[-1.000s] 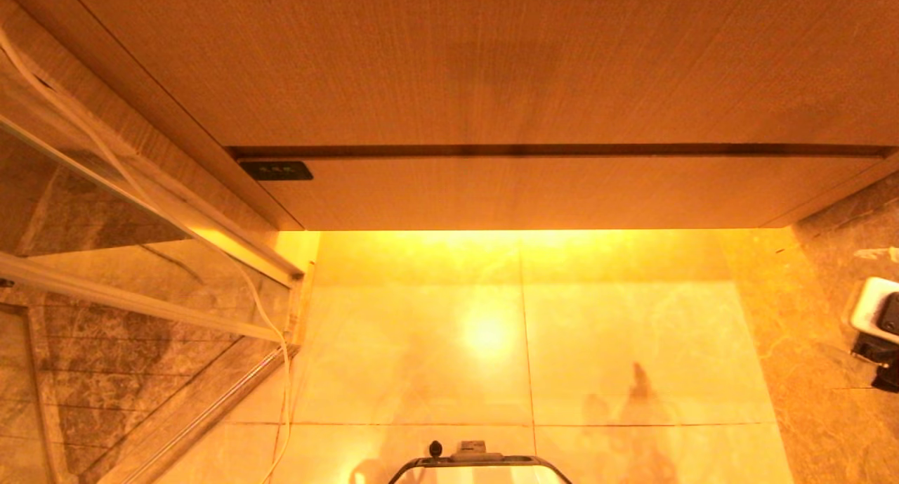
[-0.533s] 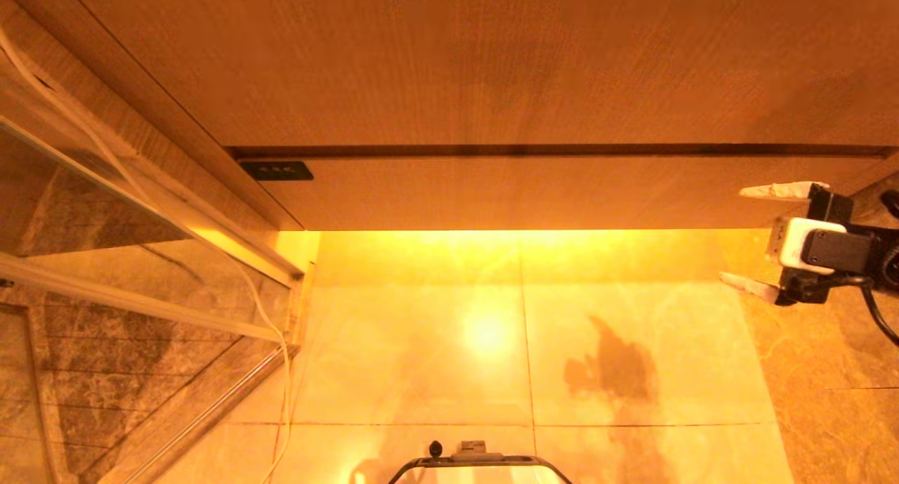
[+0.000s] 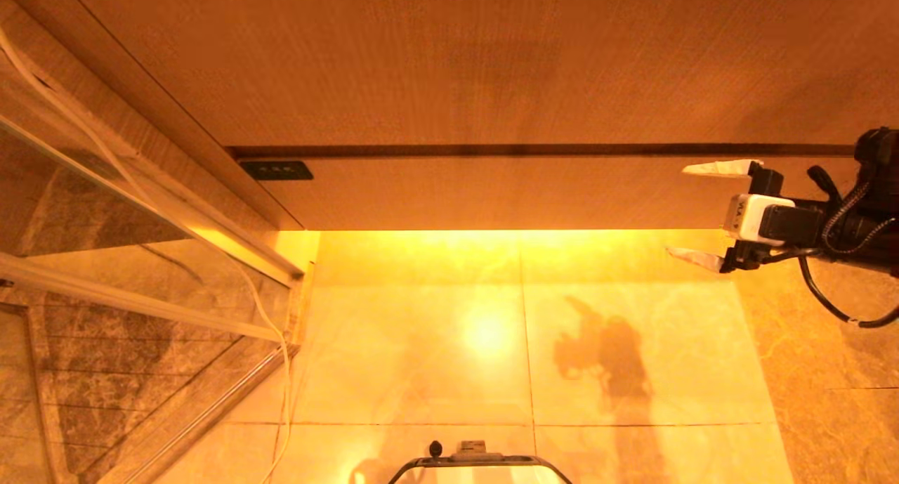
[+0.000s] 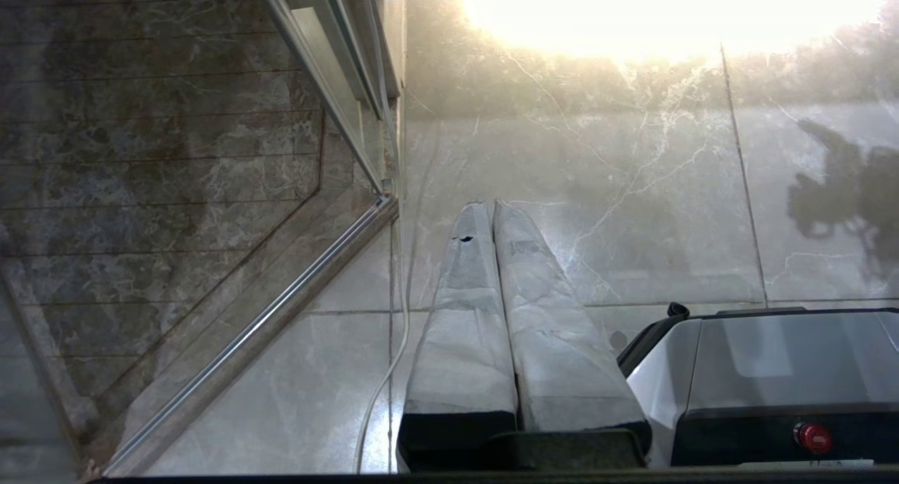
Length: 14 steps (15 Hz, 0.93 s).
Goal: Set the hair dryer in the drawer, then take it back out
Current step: Pull open the drawer
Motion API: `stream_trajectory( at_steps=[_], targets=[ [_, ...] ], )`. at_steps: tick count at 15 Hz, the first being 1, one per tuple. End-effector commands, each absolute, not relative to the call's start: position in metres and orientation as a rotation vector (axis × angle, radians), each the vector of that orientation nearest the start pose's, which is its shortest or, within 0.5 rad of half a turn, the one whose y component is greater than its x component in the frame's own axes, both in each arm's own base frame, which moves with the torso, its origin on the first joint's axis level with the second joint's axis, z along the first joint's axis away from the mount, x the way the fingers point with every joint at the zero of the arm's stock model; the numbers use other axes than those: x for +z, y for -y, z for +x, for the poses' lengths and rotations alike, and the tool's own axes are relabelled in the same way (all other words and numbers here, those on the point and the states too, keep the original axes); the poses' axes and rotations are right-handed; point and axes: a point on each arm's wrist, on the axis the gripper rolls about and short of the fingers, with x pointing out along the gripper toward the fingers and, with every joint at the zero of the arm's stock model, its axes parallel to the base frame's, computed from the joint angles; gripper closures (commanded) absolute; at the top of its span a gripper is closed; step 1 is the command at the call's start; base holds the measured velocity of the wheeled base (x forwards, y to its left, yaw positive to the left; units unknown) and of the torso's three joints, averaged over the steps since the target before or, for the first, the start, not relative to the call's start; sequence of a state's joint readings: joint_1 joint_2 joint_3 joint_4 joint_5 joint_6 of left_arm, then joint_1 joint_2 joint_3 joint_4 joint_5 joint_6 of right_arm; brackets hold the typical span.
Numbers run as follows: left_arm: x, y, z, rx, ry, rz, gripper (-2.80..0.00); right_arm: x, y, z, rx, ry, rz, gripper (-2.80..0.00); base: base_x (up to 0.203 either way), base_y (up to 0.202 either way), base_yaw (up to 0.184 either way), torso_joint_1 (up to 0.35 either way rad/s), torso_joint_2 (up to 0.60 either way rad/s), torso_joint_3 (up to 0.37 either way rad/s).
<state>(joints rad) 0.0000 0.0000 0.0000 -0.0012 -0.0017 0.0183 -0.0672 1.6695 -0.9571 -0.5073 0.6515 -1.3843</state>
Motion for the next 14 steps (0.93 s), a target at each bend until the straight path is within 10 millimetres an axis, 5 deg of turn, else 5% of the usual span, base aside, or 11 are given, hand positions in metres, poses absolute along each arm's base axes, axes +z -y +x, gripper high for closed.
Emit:
stream_trajectory(
  at_steps=[1, 14],
  targets=[
    [0.075, 0.0, -0.023, -0.002, 0.0, 0.018, 0.0, 0.223, 0.002, 0.318, 0.618, 0.232, -1.249, -2.8, 0.0, 0.0, 0.0, 0.0, 0.0, 0.0],
    [0.075, 0.0, -0.023, -0.002, 0.0, 0.018, 0.0, 0.221, -0.036, 0.361, 0.643, 0.233, -1.174, -2.8, 0.0, 0.0, 0.0, 0.0, 0.0, 0.0]
  ],
)
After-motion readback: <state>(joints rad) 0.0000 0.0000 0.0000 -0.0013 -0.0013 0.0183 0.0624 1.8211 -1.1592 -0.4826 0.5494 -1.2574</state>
